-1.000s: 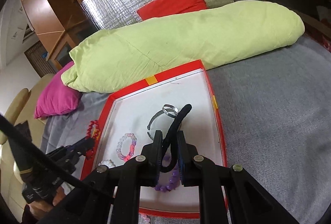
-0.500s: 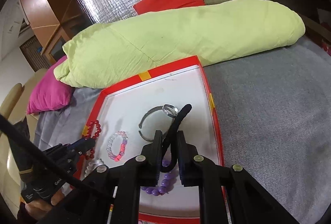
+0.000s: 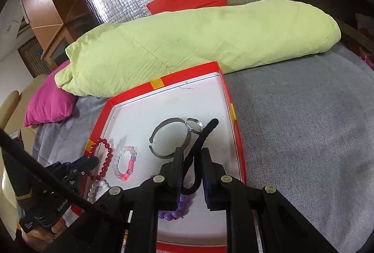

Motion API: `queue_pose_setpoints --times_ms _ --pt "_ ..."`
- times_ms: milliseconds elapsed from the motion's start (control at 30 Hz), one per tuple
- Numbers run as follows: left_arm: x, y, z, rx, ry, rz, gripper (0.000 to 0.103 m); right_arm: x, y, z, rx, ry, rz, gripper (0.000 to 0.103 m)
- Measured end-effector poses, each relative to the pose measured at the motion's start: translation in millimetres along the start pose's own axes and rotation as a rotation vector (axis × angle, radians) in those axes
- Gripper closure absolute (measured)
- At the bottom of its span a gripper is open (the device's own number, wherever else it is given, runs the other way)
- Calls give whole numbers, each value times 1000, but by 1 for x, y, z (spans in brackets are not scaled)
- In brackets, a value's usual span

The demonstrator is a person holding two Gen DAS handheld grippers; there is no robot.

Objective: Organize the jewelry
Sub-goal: 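Carry the red beaded bracelet and black cord bracelet over the tray with both tools, then open both tools to release the red bracelet and black cord into the tray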

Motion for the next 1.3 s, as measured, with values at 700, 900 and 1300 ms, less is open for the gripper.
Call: queue_pose_setpoints --times_ms 700,900,1300 --pt "7 -1 15 75 -31 -88 73 5 -2 9 10 -22 -34 78" --pt "9 -1 22 100 -51 -109 57 9 2 14 22 -40 -31 78" --pt "9 2 25 135 -45 -129 51 6 5 15 28 -32 -17 78"
Point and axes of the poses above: each gripper's, at about its wrist camera, not at the fingertips, and z roughly against the way its jaws point, y to its left, x to its top, the point moved 9 cm from there along -z, roughly the way its jaws point, and after that the axes turned 10 degrees about -y, right-handed, at the moved point
